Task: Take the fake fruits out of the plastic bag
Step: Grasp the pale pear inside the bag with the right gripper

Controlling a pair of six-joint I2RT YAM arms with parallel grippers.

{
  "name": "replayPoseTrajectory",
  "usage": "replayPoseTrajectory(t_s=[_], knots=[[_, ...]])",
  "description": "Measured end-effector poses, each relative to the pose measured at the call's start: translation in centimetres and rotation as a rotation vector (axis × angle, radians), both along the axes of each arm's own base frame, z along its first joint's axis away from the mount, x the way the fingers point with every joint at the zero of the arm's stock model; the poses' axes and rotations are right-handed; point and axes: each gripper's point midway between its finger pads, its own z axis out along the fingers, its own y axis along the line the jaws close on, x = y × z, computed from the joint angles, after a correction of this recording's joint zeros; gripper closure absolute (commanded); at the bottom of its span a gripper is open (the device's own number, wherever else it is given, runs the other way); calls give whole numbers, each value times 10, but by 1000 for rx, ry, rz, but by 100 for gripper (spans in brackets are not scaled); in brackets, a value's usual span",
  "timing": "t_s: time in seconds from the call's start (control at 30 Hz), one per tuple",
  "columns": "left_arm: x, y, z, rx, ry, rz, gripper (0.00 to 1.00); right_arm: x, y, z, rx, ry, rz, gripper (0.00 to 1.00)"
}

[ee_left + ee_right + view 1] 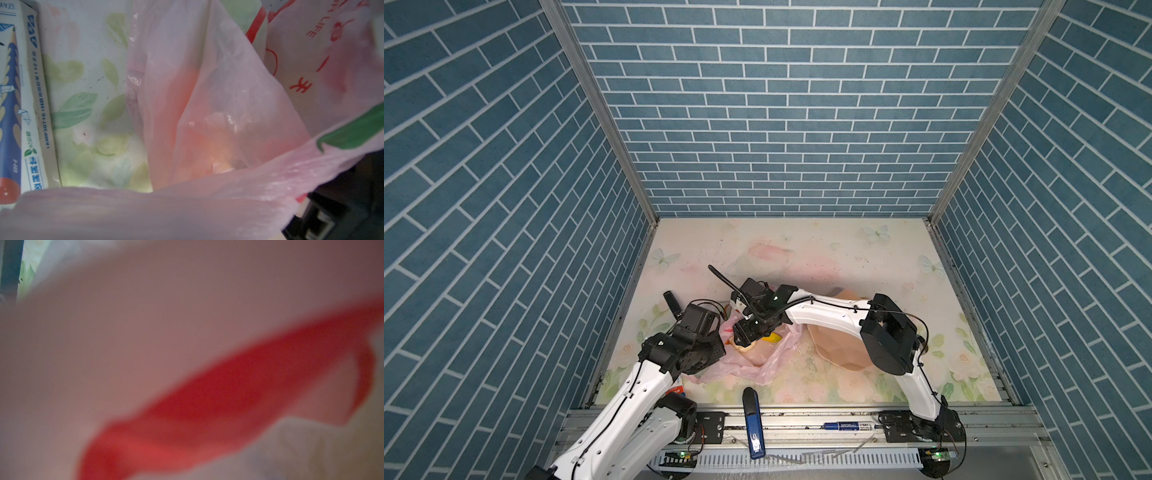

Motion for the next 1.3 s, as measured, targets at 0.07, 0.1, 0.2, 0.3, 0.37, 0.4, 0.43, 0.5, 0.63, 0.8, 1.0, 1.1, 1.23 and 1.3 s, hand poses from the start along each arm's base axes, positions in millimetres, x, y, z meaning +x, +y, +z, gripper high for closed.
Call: replayPoseTrajectory(t_s=[0.07, 0.1, 0.2, 0.3, 0.37, 0.4, 0.43, 0.5, 0.63, 0.8, 1.0, 1.1, 1.23, 1.3], knots=[[1, 0, -1, -1, -2, 0, 97, 0, 0, -1, -1, 5, 1, 39], [1, 0, -1, 0, 0, 0, 96, 0, 2, -1, 1, 6, 2, 42], [1, -1, -2, -1, -1, 1, 97, 2, 7, -2, 10, 8, 3, 50], [2, -1, -2, -4, -3, 4, 97, 2, 8, -2, 14, 10, 4, 56], [3, -1, -2, -5, -6, 5, 97, 2, 8, -2, 14, 12, 4, 60], [3, -1, -2, -6, -7, 6, 97, 2, 8, -2, 14, 12, 4, 62], [4, -2, -3, -7, -8, 6, 97, 2, 8, -2, 15, 12, 4, 65], [4, -2, -3, -7, -7, 6, 97, 2, 8, -2, 15, 12, 4, 69], [7, -3, -3, -8, -12, 7, 97, 2, 8, -2, 15, 12, 4, 74], [12, -5, -5, -9, -17, 6, 97, 2, 7, -1, 13, 10, 7, 78], [25, -6, 1, 9, -37, 6, 97, -3, -6, 5, -24, 17, 31, 80], [36, -8, 7, 15, -64, 8, 97, -7, -14, 16, -36, 13, 47, 81], [45, -10, 10, 19, -86, 6, 97, -8, -22, 37, -26, 2, 56, 82], [49, -10, 12, 25, -93, 6, 97, -8, -25, 48, -14, -8, 60, 83]])
